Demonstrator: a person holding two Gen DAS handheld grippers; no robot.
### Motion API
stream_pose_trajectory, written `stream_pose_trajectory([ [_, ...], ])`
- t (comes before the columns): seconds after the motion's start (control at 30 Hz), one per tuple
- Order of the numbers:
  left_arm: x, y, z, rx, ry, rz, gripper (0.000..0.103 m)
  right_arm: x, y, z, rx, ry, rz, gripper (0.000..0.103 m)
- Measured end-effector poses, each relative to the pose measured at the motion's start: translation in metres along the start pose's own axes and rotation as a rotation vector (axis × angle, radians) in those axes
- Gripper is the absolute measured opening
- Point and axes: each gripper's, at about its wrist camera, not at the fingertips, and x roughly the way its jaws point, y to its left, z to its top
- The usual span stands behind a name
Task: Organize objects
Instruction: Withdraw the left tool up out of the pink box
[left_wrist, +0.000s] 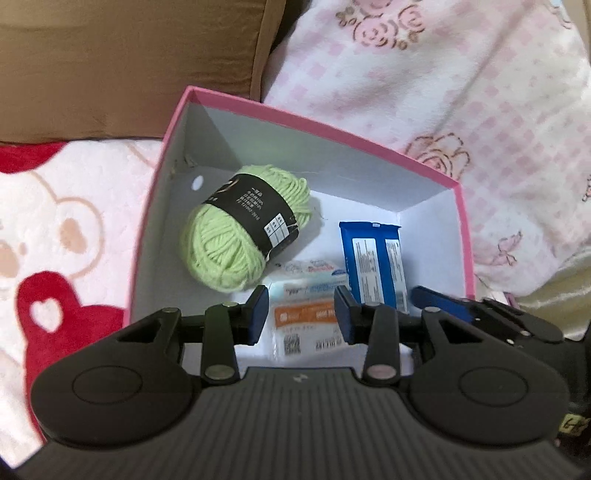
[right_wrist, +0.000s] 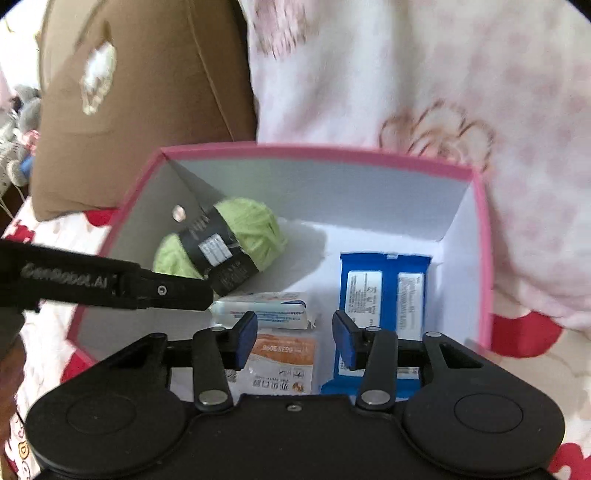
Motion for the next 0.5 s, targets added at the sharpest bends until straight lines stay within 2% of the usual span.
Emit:
stream_pose_trajectory([
  [0.3,-0.066,-0.008,-0.023,0.101,-0.024,0.028,0.051,-0.072,0.017,-0.013,-0.034,-0.061,0.031,0.058],
  [0.5,-0.095,-0.014,-0.039,0.142,-0.020,0.024,0.052,-0.101,0.035,-0.024,-0.072,-0.082,0.033,0.059],
])
